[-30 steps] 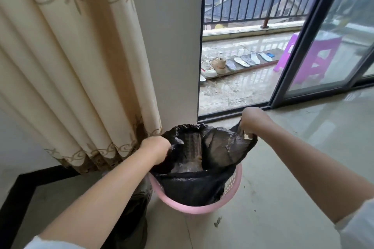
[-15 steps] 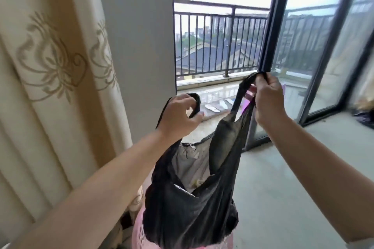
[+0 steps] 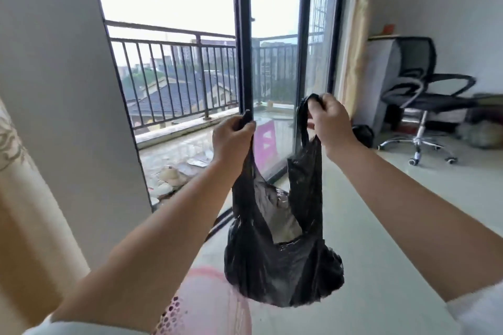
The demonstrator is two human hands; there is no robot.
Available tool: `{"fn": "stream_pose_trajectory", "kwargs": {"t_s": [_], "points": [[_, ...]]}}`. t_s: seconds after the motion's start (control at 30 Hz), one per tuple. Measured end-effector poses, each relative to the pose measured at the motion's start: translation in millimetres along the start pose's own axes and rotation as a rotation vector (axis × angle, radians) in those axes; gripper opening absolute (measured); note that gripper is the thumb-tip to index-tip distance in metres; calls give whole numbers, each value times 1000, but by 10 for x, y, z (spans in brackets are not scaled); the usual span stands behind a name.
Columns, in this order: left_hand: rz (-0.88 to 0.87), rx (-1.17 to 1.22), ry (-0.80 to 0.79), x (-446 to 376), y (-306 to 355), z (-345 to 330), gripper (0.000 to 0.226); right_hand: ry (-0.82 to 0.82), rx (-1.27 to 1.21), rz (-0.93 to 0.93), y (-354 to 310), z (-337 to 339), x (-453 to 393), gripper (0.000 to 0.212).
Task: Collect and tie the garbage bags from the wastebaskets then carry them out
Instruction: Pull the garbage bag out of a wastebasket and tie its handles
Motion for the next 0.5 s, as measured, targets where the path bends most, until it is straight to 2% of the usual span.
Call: {"fn": "stream_pose_trajectory", "kwargs": {"t_s": [0.1, 0.2, 0.37, 0.43, 0.5], "points": [[120, 58, -74, 275, -260, -200, 7, 4, 4, -93, 367, 220, 148, 30], [130, 58, -160, 543, -585, -416, 22, 72, -62, -225, 722, 494, 340, 30], [133, 170, -371, 1222, -1210, -916, 28, 118, -15, -403, 1563, 950, 685, 32], [115, 146, -361, 1433, -1423, -1053, 28, 143, -38, -437, 1836, 1107, 760, 32], [96, 103, -284, 1556, -1605, -1154, 29, 161, -37, -448, 2055, 1259, 780, 31]]}}
Point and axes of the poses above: each hand's wrist, its own x-axis away from the middle knuckle, its own z-axis out of the back of the hand, y = z × x, the point moved 4 cm from there along -x, towards the middle knuckle, and after that the axes turned 5 degrees about -z, right-handed, at the moved point
